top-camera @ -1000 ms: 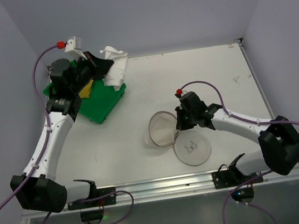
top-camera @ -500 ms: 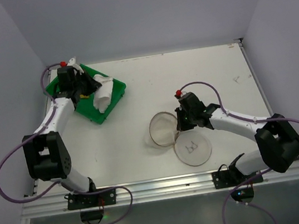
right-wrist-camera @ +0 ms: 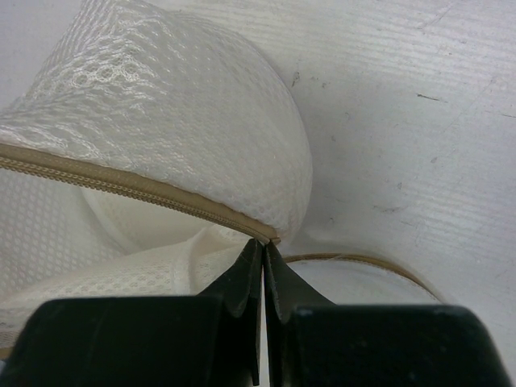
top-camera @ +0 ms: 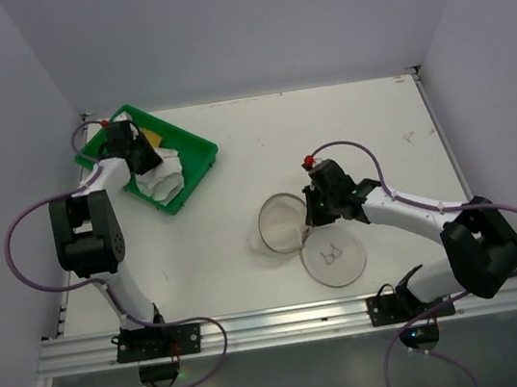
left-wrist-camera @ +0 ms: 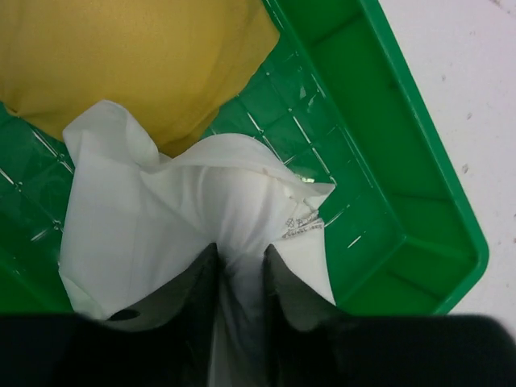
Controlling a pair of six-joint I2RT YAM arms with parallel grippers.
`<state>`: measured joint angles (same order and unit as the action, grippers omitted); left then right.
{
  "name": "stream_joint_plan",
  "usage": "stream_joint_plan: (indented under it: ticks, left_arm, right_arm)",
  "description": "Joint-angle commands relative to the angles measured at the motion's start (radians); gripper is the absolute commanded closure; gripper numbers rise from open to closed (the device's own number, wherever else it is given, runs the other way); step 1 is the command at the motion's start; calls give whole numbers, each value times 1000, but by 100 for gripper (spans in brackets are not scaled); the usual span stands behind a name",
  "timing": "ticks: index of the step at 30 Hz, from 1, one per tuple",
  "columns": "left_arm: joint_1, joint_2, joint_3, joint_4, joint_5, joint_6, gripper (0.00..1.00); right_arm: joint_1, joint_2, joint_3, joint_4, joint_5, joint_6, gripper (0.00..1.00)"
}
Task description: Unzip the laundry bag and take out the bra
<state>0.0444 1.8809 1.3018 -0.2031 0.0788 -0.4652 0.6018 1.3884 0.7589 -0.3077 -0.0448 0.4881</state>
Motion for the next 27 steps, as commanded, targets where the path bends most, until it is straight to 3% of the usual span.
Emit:
stream_joint_plan:
  ticks: [1,2,3,4,6,9,14,18,23,27]
  left_arm:
    - [-14,-2,45,5,-4,-4,57]
    - [-20,-9,47,-1,6,-9,47]
    - [-27,-23,47,-4,12,-12,23]
    - [-34,-61,47,-12,18,-16,16]
    - [-61,-120,33,-32,41,-38,5]
    - [-118,-271,-1,-45,49,-43,0]
    - [-333,-468,-57,-150,19,14,5]
    - [-529,-554,-183,-142,-10,-4,14]
    - [-759,-546,-277,-101,-49,-55,19]
    - [-892,-485,-299,-70,-73,-82,32]
  right_arm:
    - [-2,-11,19,-4,-3,-11,99]
    - [-2,-14,20,-5,-1,-11,98]
    - [-2,-22,26,-8,2,-11,97]
    - [-2,-26,31,-19,3,-11,96]
    - [-2,-35,52,-36,2,-16,94]
    - [-2,-52,88,-68,-6,-23,87]
    - [-2,-120,117,-116,25,10,74]
    - [-2,-199,85,-145,43,66,54]
    - [-22,-272,-2,-217,11,150,49]
    - [-60,-353,-121,-220,-75,204,45]
